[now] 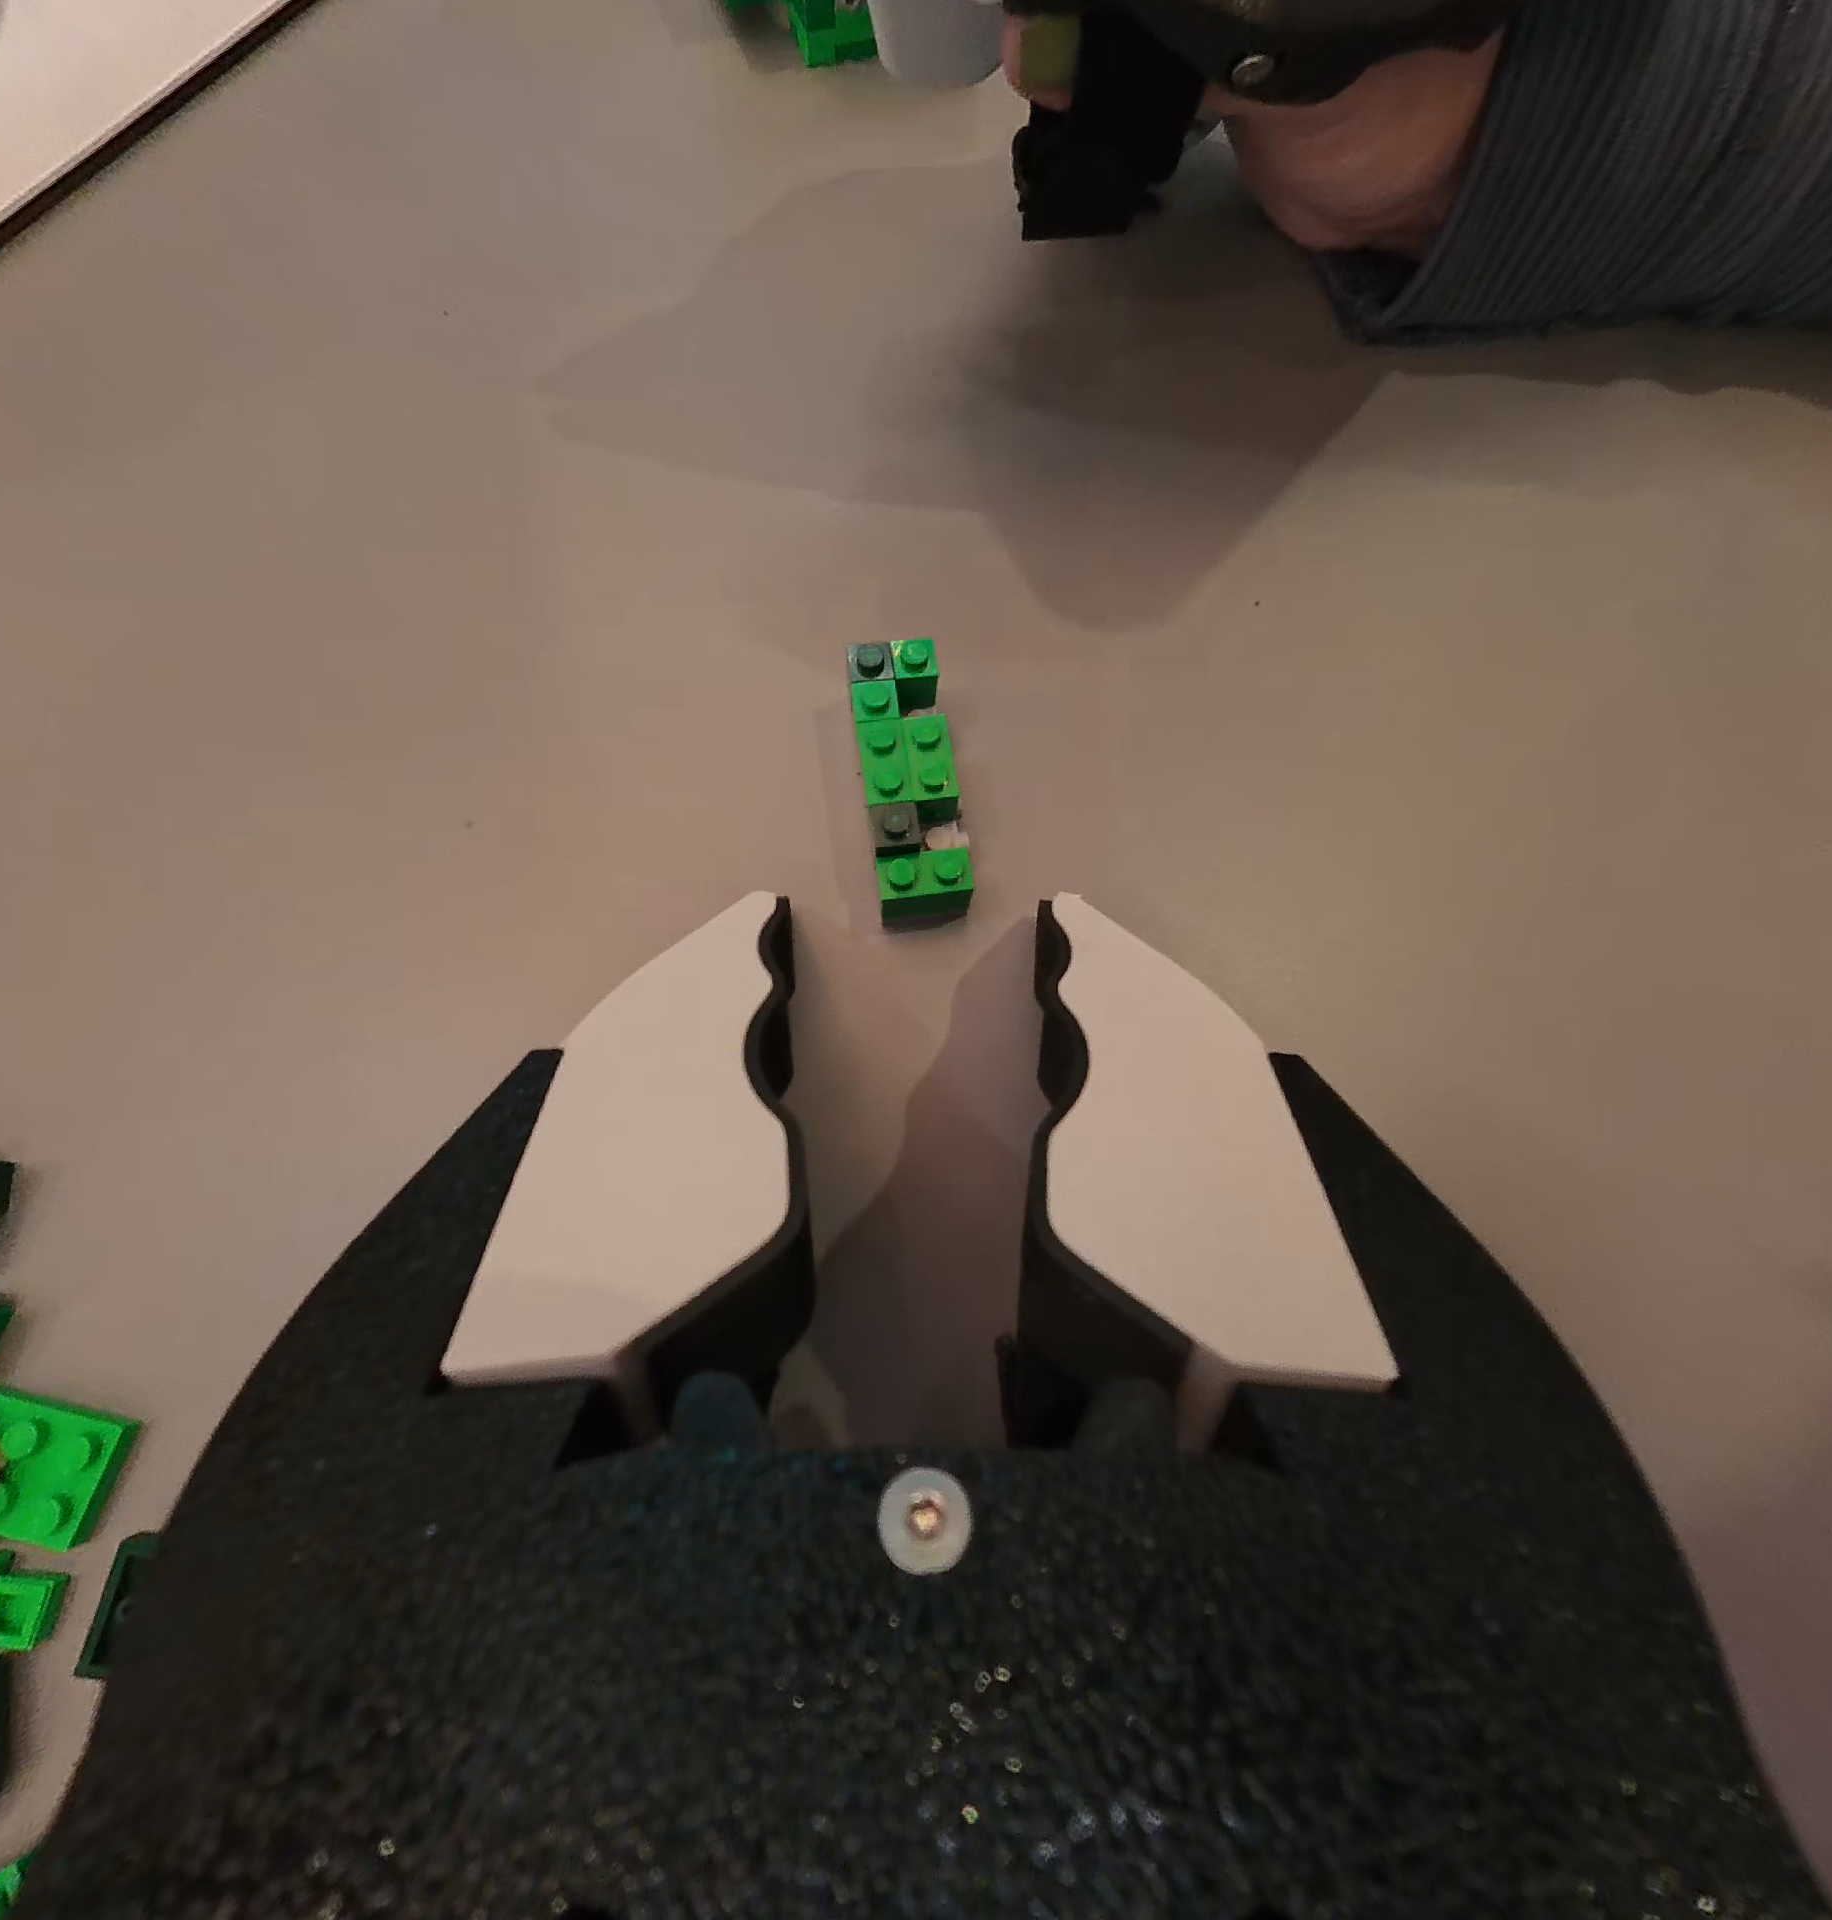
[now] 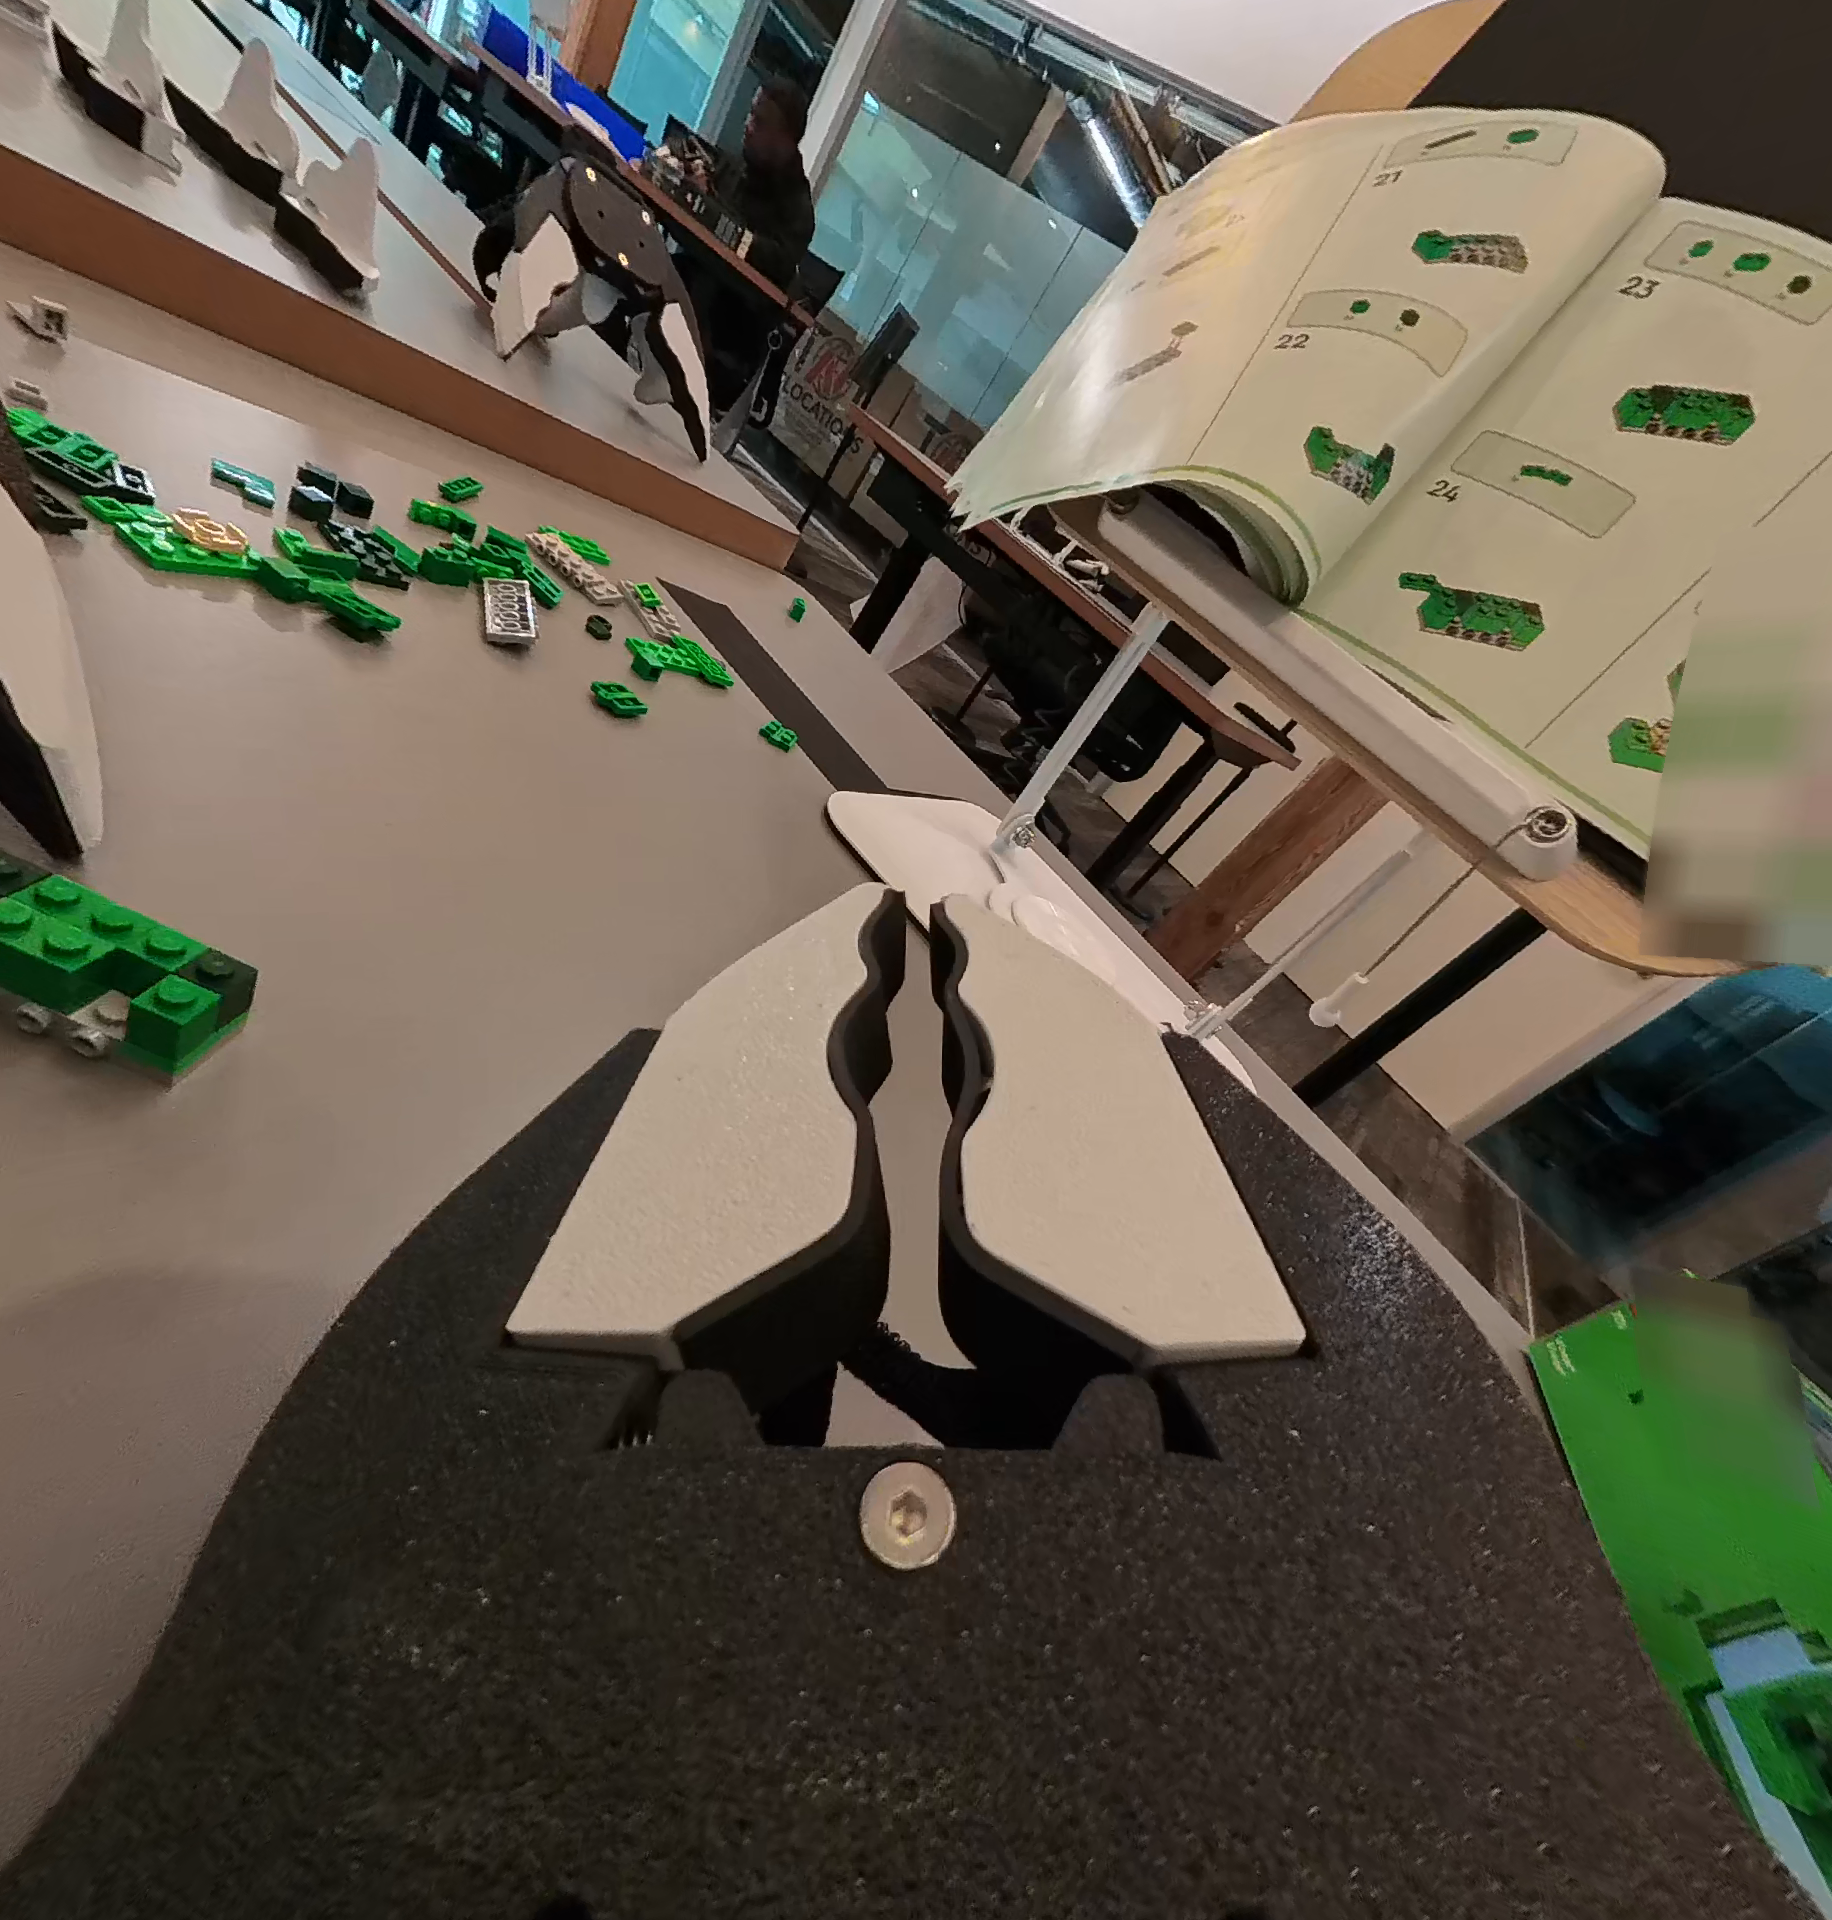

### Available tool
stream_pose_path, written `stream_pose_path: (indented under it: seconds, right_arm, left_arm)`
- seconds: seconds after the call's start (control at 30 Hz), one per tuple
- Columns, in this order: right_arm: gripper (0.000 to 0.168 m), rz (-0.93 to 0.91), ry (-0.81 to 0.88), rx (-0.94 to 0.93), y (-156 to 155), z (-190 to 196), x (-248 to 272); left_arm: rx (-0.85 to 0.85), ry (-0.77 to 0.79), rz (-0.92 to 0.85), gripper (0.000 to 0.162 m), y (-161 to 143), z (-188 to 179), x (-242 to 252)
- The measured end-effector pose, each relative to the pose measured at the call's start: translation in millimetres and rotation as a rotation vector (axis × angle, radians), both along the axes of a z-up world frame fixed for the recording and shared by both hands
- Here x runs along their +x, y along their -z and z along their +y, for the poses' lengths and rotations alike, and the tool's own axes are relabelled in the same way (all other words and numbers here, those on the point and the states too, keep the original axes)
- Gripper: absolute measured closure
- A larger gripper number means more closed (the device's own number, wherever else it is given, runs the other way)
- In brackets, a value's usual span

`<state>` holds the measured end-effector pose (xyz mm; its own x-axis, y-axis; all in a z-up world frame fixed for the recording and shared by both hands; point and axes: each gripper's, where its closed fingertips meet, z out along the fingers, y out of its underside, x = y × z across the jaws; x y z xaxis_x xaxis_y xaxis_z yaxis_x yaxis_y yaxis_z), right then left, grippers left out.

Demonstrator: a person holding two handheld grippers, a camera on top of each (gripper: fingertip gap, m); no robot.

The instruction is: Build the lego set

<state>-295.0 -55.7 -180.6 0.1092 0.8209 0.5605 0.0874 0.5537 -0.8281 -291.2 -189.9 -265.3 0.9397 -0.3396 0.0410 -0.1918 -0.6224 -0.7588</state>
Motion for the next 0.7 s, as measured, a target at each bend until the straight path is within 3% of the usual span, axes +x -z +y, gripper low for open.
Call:
stream_pose_path:
  seconds: [0.7]
  right_arm:
    - [0.168,-0.009,0.006,0.028,2.2,-0.2,-0.5]
  left_arm:
    - [-0.004,0.005,-0.022,0.120,-0.6,-0.8,0.6]
